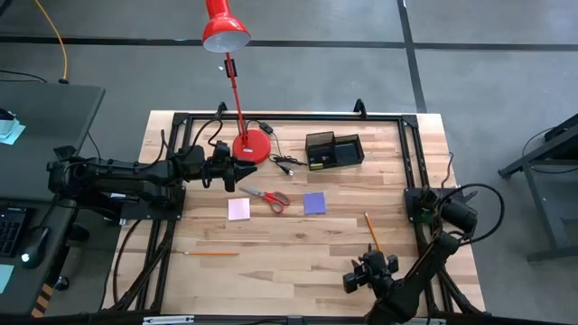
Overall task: Pick and place office supplies into organizer
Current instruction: Put the black pen into the black desk organizer
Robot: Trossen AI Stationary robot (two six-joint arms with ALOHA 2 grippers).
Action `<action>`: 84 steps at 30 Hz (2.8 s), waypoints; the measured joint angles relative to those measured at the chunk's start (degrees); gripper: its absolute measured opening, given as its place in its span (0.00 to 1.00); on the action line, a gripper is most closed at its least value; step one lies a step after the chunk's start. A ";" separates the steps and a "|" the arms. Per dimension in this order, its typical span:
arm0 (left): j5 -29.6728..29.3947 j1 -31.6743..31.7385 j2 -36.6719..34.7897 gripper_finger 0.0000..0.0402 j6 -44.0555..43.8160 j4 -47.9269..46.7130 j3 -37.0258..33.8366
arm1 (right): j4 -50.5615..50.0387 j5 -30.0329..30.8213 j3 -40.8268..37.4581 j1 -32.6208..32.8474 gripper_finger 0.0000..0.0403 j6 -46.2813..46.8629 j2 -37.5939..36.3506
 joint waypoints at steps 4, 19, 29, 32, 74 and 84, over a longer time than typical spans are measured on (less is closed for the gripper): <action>1.34 0.00 0.00 0.36 0.03 -0.01 0.00 | 0.83 1.30 1.89 0.81 0.24 0.20 0.23; 0.96 0.00 0.00 0.36 -1.52 0.26 0.00 | -17.57 14.05 3.88 0.43 0.24 0.08 -6.06; -4.59 0.00 0.02 0.36 -5.31 0.77 0.02 | -16.00 36.63 -15.58 -2.19 0.14 -0.24 -26.23; -6.05 0.00 0.02 0.36 -6.02 2.18 0.02 | -11.85 45.30 -22.39 -4.04 0.09 -1.58 -31.30; -14.39 -0.02 0.02 0.36 -2.98 3.47 0.02 | 22.71 4.90 -53.32 3.16 0.26 -4.67 -52.70; -14.25 0.00 0.02 0.36 -2.76 3.04 0.02 | 30.52 2.62 -53.32 3.17 0.26 -5.88 -46.34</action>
